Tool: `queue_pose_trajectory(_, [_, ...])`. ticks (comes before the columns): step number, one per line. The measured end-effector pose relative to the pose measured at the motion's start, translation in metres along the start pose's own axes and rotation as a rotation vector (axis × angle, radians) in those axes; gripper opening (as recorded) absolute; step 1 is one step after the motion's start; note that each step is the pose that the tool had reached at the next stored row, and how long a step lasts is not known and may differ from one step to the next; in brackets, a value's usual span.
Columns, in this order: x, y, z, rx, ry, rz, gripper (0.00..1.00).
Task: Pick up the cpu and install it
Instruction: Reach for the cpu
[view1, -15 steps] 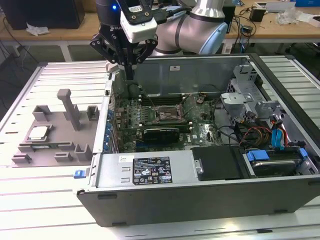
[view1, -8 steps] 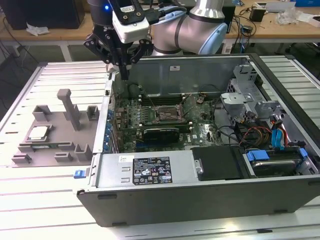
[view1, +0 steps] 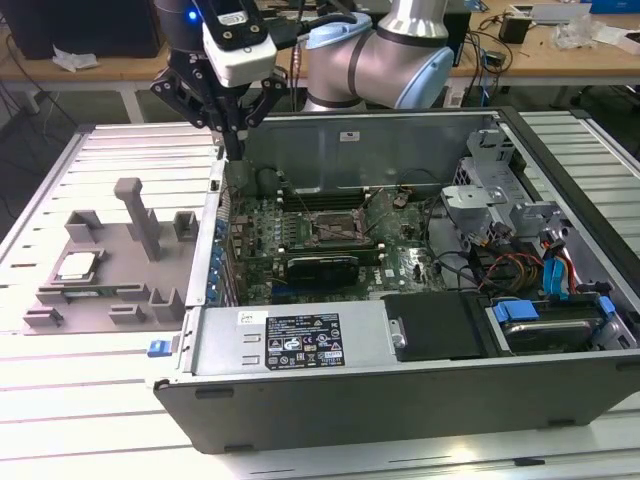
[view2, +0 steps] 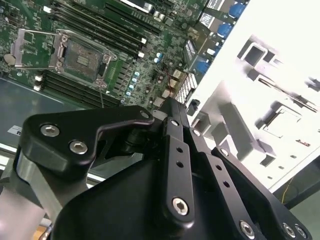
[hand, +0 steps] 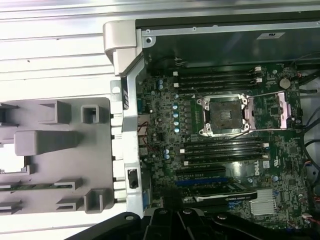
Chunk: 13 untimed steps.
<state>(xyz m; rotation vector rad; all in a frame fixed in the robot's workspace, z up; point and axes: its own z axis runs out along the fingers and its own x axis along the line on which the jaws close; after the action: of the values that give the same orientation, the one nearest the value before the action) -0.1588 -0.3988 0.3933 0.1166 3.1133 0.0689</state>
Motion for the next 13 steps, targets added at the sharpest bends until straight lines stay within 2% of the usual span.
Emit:
queue_pose_trajectory(5, [0.0080,-0.0006,-0.0002,0.0001,-0.0005,0.000,0.11])
queue_pose_trajectory(8, [0.0161,-0.0012,-0.0004,0.0000,-0.0010,0.000,0.11])
queue_pose_trajectory(13, [0.0255,-0.0019,-0.0007,-0.0001,-0.0017,0.000,0.11])
